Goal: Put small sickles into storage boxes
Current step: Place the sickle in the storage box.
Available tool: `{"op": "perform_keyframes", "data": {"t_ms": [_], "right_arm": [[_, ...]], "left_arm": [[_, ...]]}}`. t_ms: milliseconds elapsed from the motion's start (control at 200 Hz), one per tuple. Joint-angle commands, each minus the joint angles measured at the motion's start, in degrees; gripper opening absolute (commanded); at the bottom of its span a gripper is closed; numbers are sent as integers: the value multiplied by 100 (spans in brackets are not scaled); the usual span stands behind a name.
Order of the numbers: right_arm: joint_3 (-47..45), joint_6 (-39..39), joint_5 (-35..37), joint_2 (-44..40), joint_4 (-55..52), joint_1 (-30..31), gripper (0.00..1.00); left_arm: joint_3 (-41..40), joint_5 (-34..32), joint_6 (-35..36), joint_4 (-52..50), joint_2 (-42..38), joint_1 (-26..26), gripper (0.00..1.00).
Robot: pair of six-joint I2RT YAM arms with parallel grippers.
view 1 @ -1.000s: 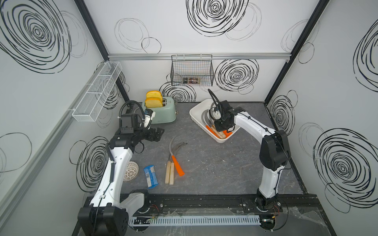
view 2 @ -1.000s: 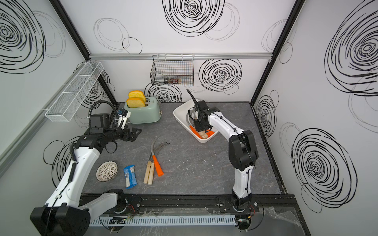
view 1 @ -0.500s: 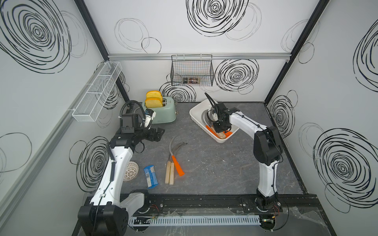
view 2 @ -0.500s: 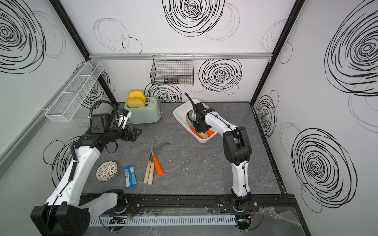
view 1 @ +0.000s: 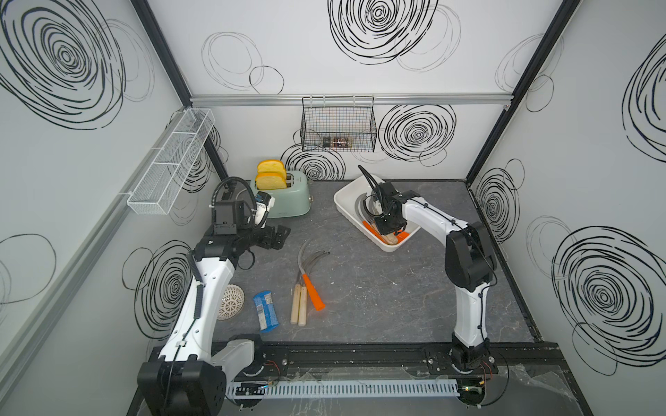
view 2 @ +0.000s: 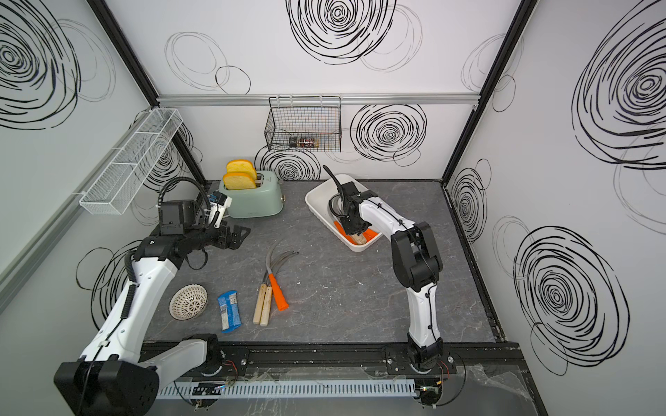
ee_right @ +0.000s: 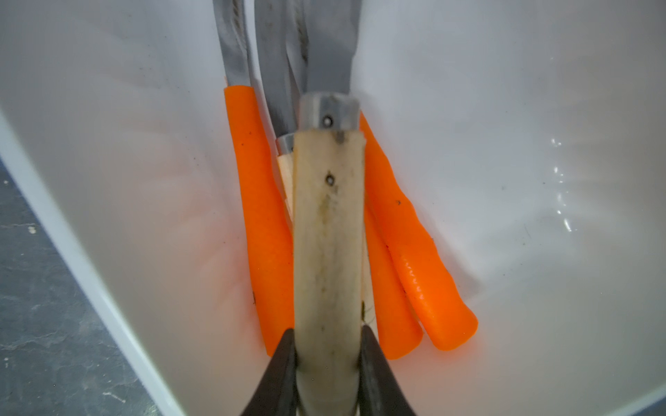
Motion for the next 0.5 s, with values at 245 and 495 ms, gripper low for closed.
{"op": "perform_keyframes", "data": {"t_ms": [245,495], "right_arm": [[177,-125,245,192,-256,168,2],[162,-116,302,249,-316,193,10]], "left_arm": [[105,-7,62,169,-11,-65,96],[124,-4,58,144,-48,-65,96]]}}
